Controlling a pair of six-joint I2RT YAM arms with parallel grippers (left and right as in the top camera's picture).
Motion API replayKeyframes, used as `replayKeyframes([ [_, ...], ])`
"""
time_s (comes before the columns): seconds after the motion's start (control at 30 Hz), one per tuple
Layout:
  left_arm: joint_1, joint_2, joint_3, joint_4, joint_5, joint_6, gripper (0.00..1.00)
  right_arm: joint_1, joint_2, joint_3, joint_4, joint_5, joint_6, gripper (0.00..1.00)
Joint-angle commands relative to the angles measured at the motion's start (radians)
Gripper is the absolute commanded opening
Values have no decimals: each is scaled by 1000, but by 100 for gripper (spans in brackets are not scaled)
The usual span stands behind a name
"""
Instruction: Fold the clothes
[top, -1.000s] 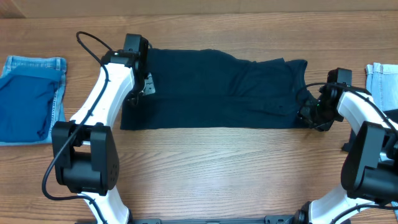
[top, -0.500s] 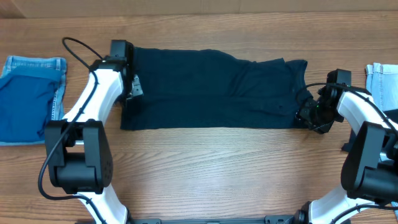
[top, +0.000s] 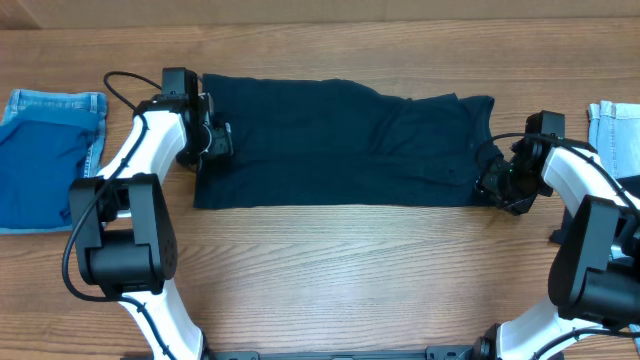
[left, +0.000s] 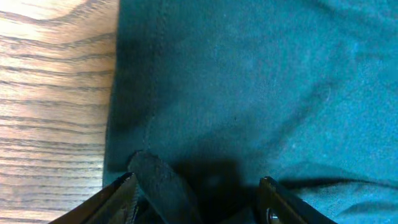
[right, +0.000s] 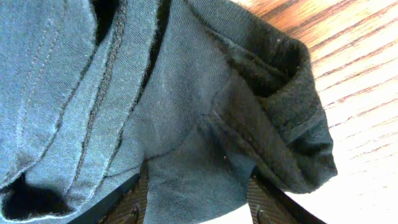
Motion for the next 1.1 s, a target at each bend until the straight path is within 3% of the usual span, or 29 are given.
replayKeyframes([
  [0.0, 0, 9, -1, 5, 21, 27, 62, 2, 0, -3, 1, 7, -3, 56],
  [0.07, 0, 9, -1, 12, 21, 27, 43, 2, 0, -3, 2, 7, -3, 56],
  [0.1, 0, 9, -1, 19, 21, 27, 13, 2, 0, -3, 1, 7, -3, 56],
  [0.13, 0, 9, -1, 27, 19, 27, 4, 2, 0, -3, -1, 7, -3, 56],
  [0.23, 0, 7, 3, 53, -4, 22, 4, 2, 0, -3, -2, 8, -3, 56],
  [0.4, 0, -37, 26, 54, -240, -73, 4, 2, 0, -3, -1, 10, -3, 56],
  [0.57, 0, -44, 26, 57, -261, -124, 5, 2, 0, -3, 3, 10, -3, 56],
  [0.6, -1, -44, 26, 60, -258, -124, 15, 2, 0, -3, 3, 10, -3, 56],
  [0.63, -2, -44, 26, 63, -258, -123, 33, 2, 0, -3, 3, 10, -3, 56],
  [0.7, -3, -44, 26, 65, -257, -119, 36, 2, 0, -3, 3, 10, -3, 56],
  [0.77, -4, -45, 26, 64, -252, -105, 49, 2, 0, -3, 2, 10, -3, 56],
  [0.9, -10, -87, 26, 30, -182, -74, 47, 2, 0, -3, 2, 10, -3, 56],
  [1.07, -40, -202, 26, -16, -195, -59, 47, 2, 0, -3, 56, 26, -30, 56],
])
